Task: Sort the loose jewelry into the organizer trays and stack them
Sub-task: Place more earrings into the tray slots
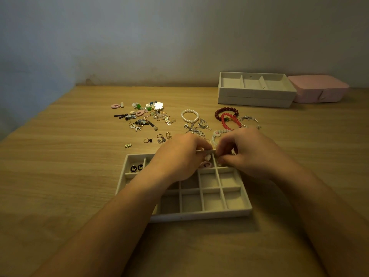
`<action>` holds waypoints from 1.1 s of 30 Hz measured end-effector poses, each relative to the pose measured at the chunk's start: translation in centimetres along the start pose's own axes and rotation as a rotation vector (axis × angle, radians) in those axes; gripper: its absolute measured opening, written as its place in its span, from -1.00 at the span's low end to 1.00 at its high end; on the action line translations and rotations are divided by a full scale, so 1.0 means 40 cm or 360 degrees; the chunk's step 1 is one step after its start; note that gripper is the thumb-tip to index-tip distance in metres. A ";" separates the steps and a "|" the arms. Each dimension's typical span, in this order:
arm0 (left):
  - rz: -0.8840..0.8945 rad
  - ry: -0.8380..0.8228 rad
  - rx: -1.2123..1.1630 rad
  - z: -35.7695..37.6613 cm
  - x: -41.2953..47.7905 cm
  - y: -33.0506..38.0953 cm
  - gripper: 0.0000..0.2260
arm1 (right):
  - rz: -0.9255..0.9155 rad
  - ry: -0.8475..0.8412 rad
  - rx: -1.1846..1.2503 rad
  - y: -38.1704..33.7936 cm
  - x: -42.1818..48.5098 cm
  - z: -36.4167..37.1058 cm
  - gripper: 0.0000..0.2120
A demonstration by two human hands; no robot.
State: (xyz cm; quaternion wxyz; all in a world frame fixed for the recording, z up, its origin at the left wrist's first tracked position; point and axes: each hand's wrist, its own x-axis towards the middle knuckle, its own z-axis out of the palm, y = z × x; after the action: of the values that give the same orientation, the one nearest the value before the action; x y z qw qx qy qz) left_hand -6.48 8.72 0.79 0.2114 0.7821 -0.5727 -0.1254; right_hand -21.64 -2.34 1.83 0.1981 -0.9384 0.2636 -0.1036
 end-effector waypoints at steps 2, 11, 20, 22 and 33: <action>-0.0001 0.0015 0.0008 -0.002 0.001 -0.002 -0.77 | 0.0029 0.0019 -0.0028 -0.001 0.001 0.002 -0.86; -0.0004 -0.0006 -0.0028 0.001 0.009 -0.007 -0.78 | 0.0083 0.0095 -0.0207 -0.015 -0.006 0.014 -0.90; 0.0004 -0.0032 -0.0093 -0.001 0.008 -0.006 -0.78 | 0.0093 0.0083 -0.0152 -0.010 -0.013 0.014 -0.82; -0.0010 -0.0052 -0.0128 -0.002 0.007 -0.005 -0.78 | 0.0092 0.0057 -0.0120 -0.006 -0.012 0.012 -0.81; -0.0130 -0.0082 -0.0269 -0.165 -0.035 -0.041 -0.77 | -0.0119 0.0160 0.0050 -0.105 0.035 -0.044 -0.85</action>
State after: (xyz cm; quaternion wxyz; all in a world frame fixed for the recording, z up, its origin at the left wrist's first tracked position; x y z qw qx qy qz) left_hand -2.65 11.70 5.77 0.2565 0.7807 -0.5329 -0.2018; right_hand -19.07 -0.36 5.36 0.1951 -0.9380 0.2362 -0.1620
